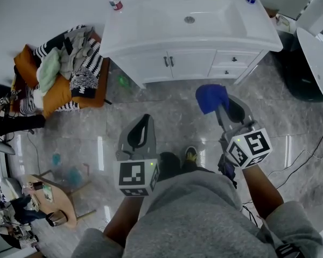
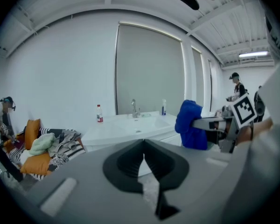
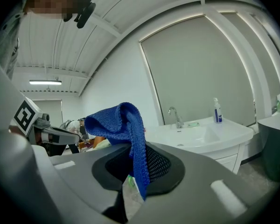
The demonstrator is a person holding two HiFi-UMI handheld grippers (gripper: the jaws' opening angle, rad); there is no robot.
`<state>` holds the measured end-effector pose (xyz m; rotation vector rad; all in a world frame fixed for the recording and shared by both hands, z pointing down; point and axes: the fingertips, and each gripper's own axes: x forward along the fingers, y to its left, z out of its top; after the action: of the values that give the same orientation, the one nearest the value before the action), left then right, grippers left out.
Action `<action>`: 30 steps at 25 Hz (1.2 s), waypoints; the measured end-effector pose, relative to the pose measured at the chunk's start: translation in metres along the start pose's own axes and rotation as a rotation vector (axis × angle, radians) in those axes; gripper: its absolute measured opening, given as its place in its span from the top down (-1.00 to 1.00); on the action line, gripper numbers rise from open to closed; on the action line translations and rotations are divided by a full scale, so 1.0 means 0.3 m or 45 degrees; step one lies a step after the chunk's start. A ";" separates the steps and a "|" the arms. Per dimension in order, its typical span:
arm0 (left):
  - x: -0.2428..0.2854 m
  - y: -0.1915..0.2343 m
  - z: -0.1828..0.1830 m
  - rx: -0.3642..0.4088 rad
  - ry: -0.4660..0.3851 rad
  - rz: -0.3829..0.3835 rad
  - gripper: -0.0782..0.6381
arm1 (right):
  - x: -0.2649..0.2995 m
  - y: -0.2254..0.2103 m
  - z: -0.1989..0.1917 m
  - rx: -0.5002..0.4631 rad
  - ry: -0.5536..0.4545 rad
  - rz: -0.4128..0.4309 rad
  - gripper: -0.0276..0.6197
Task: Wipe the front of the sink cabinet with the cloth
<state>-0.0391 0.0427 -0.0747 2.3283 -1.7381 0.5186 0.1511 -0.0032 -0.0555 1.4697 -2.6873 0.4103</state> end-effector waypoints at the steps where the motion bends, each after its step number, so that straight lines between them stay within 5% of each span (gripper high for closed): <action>1: 0.004 0.001 0.001 0.003 0.001 -0.006 0.75 | 0.005 0.001 0.001 0.002 -0.001 -0.001 0.74; 30: 0.150 0.301 -0.064 -0.094 -0.055 -0.172 0.75 | 0.219 0.069 0.007 -0.054 0.056 -0.246 0.74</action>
<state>-0.1170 -0.0168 -0.0446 2.4001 -1.5754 0.3775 0.0981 -0.0472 -0.0507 1.6679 -2.4745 0.3669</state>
